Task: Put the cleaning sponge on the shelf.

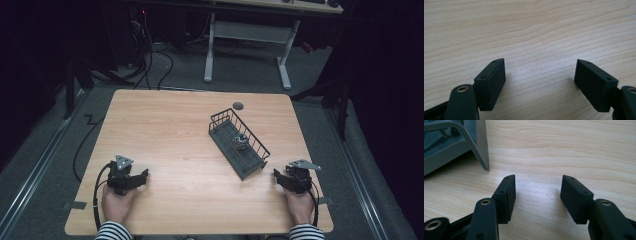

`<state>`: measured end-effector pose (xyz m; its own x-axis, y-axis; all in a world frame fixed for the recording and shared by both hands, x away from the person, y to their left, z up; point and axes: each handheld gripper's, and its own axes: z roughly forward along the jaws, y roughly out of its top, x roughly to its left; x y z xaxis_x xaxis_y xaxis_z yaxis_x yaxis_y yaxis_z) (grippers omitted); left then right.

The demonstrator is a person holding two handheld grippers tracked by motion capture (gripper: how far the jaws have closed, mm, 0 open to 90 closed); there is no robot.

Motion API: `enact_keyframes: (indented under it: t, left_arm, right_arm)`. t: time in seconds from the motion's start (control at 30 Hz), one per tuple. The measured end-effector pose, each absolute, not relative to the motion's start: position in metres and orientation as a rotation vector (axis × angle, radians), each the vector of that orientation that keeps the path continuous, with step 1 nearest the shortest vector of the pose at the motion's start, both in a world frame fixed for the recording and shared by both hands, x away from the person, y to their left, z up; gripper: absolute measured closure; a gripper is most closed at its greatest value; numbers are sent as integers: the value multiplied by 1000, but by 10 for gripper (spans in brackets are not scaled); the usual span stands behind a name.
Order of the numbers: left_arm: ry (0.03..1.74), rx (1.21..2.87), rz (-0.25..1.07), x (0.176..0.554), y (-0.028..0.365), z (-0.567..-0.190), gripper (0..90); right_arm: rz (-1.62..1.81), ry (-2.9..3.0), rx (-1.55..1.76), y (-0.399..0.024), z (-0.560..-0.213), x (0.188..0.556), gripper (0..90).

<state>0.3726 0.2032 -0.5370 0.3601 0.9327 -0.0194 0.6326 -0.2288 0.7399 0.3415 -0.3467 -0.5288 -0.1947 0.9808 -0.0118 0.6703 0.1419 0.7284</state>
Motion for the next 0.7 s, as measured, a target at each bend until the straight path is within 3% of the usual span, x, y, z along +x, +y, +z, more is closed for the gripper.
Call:
enact_keyframes:
  t: [0.3, 0.43, 0.7]
  left_arm:
    - [1354, 1956, 573, 372, 204, -537, 254]
    - [1338, 1955, 568, 369, 204, -537, 296]
    - [1332, 1967, 575, 369, 202, -537, 284]
  right_arm:
    - [809, 1919, 1574, -345, -530, 342, 384]
    - [798, 1906, 1573, -344, -530, 341, 383]
    - [806, 1899, 1592, -344, -530, 341, 388]
